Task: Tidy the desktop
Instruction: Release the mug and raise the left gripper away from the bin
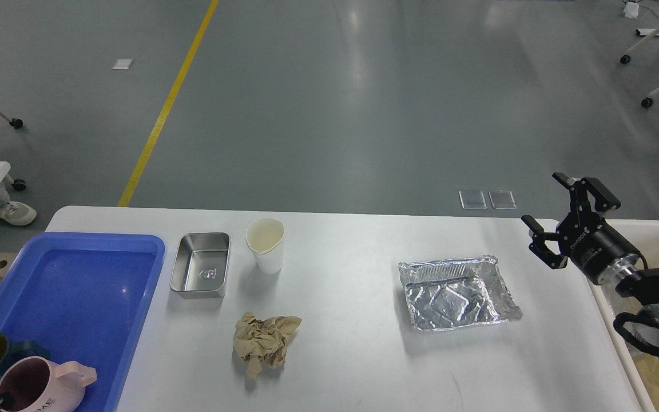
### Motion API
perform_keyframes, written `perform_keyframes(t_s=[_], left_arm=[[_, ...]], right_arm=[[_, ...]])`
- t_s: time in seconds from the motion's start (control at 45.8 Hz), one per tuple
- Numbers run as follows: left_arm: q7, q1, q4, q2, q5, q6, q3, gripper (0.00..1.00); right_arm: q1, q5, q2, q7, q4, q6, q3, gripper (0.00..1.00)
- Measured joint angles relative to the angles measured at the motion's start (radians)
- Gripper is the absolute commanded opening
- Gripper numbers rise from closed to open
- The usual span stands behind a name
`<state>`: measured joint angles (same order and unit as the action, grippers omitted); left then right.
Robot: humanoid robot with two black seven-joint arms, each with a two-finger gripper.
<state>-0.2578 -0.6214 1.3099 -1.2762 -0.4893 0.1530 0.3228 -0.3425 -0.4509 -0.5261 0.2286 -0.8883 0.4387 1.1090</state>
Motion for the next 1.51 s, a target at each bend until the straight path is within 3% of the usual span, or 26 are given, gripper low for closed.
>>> perform_keyframes(t_s=[0.328,0.459,0.568,0.83,0.961,1.202,1.507], left_arm=[[-0.021,-0.015,0.007,-0.019,-0.004,0.006,-0.020,0.78],[-0.057,-0.021,0.019,-0.048,-0.005,0.051,-0.058,0.81],[-0.076,-0.034,0.024,-0.081,-0.010,0.153,-0.124,0.82],[-0.064,-0.127,0.034,-0.147,-0.032,0.315,-0.260,0.82],[-0.017,-0.228,0.036,-0.162,-0.035,0.386,-0.316,0.83],[0.154,-0.490,0.037,-0.176,-0.037,0.550,-0.389,0.84],[0.194,-0.728,0.036,-0.186,-0.037,0.690,-0.402,0.86]], right_arm=[[0.000,0.000,0.000,0.000,0.002,0.000,0.000,1.00],[-0.003,0.000,0.000,0.000,0.002,0.000,0.000,1.00],[-0.005,0.000,0.000,0.000,0.002,0.000,0.000,1.00],[-0.006,0.000,0.002,0.000,0.001,0.000,0.000,1.00],[-0.006,0.000,0.002,0.000,0.001,0.000,0.000,1.00],[-0.007,0.000,0.002,0.000,0.003,-0.004,0.000,1.00],[-0.027,-0.001,0.006,0.000,0.006,-0.007,0.000,1.00]])
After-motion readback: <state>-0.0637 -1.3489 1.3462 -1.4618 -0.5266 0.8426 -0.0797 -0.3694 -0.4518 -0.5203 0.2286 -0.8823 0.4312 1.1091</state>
